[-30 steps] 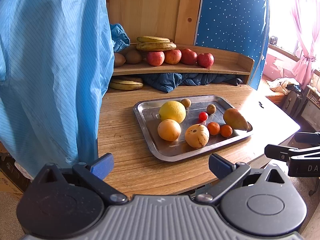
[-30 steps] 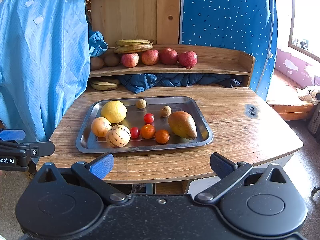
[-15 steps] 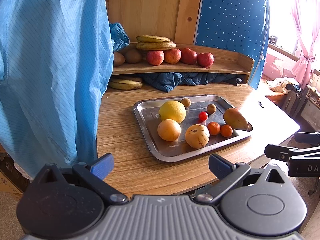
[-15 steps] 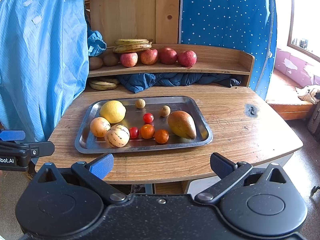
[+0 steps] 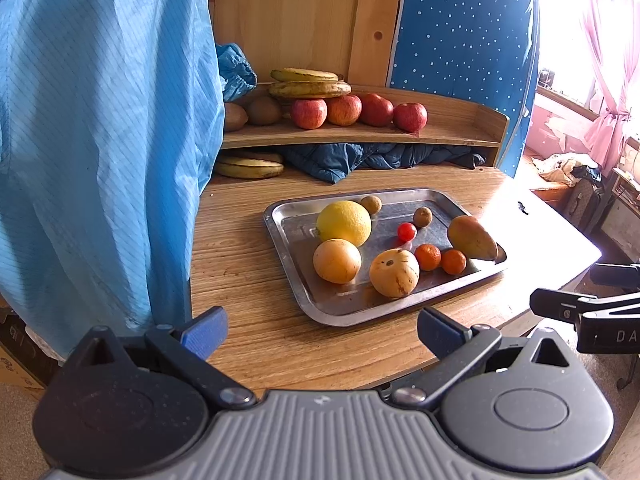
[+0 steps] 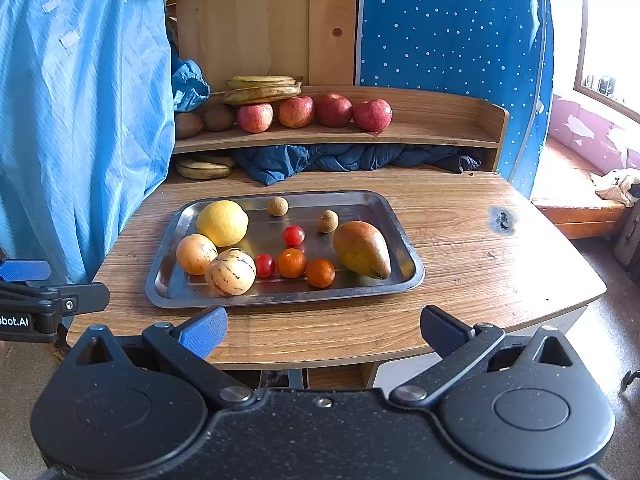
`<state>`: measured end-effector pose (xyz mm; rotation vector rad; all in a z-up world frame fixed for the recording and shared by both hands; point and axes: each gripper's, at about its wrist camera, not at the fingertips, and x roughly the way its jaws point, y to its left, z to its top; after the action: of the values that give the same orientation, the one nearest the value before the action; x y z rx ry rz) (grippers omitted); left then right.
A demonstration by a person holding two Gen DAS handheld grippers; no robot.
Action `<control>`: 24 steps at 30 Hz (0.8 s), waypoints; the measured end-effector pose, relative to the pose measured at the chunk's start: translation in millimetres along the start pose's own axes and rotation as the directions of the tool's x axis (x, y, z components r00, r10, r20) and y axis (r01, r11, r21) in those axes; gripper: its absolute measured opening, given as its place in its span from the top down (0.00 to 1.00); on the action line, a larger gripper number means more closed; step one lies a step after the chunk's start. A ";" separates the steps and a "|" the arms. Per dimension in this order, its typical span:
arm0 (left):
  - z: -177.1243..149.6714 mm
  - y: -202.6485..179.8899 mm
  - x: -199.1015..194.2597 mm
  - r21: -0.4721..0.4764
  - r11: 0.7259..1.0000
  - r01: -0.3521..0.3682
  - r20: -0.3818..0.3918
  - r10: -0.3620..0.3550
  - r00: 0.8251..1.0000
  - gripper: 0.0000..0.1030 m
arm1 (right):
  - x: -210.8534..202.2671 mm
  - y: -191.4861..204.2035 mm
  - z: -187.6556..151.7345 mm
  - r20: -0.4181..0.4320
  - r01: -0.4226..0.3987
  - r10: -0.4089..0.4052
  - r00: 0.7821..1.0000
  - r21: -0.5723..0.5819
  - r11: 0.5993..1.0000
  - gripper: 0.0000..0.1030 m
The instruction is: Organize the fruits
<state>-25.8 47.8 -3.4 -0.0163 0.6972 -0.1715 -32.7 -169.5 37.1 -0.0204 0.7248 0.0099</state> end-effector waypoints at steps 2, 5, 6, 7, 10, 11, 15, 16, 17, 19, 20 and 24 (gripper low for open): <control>3.0 -0.2 3.0 -0.001 1.000 -0.017 -0.010 0.017 1.000 0.00 | 1.4 -1.1 -0.3 -0.003 0.000 0.000 1.000 0.000 1.000 0.01; 3.0 -1.9 2.3 0.009 0.999 -0.051 -0.021 0.052 0.998 0.00 | 2.9 -2.6 1.1 -0.007 0.002 -0.002 1.000 0.000 1.000 0.01; 4.4 -1.1 2.1 0.016 0.998 -0.057 -0.023 0.057 0.998 0.00 | 3.6 -2.2 2.0 -0.009 0.002 -0.002 1.000 0.000 1.000 0.01; 4.9 -1.1 1.8 0.022 0.998 -0.060 -0.026 0.061 0.998 0.00 | 3.8 -1.7 1.9 -0.010 0.003 -0.003 1.000 0.000 1.000 0.01; 5.8 -2.2 2.4 0.032 0.998 -0.062 -0.029 0.063 0.998 0.01 | 4.6 -1.1 3.1 -0.011 0.002 -0.002 1.000 -0.004 1.000 0.01; 6.1 -2.9 2.2 0.037 0.997 -0.063 -0.027 0.064 0.998 0.01 | 4.8 -0.6 3.7 -0.011 0.002 -0.002 1.000 -0.005 1.000 0.01; 7.5 -4.7 2.7 0.058 0.996 -0.075 -0.022 0.076 0.997 0.01 | 5.0 -0.3 3.4 -0.012 0.002 -0.003 1.000 -0.004 1.000 0.01; 7.8 -4.6 2.9 0.060 0.995 -0.076 -0.023 0.077 0.997 0.01 | 5.3 -0.3 3.7 -0.012 0.002 -0.002 1.000 -0.005 1.000 0.01; 7.4 -4.8 2.9 0.061 0.995 -0.075 -0.025 0.077 0.997 0.01 | 5.4 -0.3 3.8 -0.012 0.002 -0.002 1.000 -0.004 1.000 0.01; 8.1 -4.1 3.7 0.062 0.995 -0.072 -0.028 0.074 0.997 0.00 | 5.5 -0.5 3.7 -0.012 0.002 -0.002 1.000 -0.004 1.000 0.01; 8.4 -3.8 4.1 0.064 0.996 -0.069 -0.029 0.071 0.997 0.01 | 5.5 -0.8 3.6 -0.012 0.002 -0.002 1.000 -0.005 1.000 0.01; 8.9 -5.0 4.7 0.074 0.995 -0.061 -0.028 0.064 0.998 0.00 | 6.1 -0.9 4.4 -0.012 0.005 -0.005 1.000 -0.003 1.000 0.01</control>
<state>-17.3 41.7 0.8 0.0778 0.7201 -0.1372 -25.3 -170.3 36.4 -0.0250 0.7366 0.0059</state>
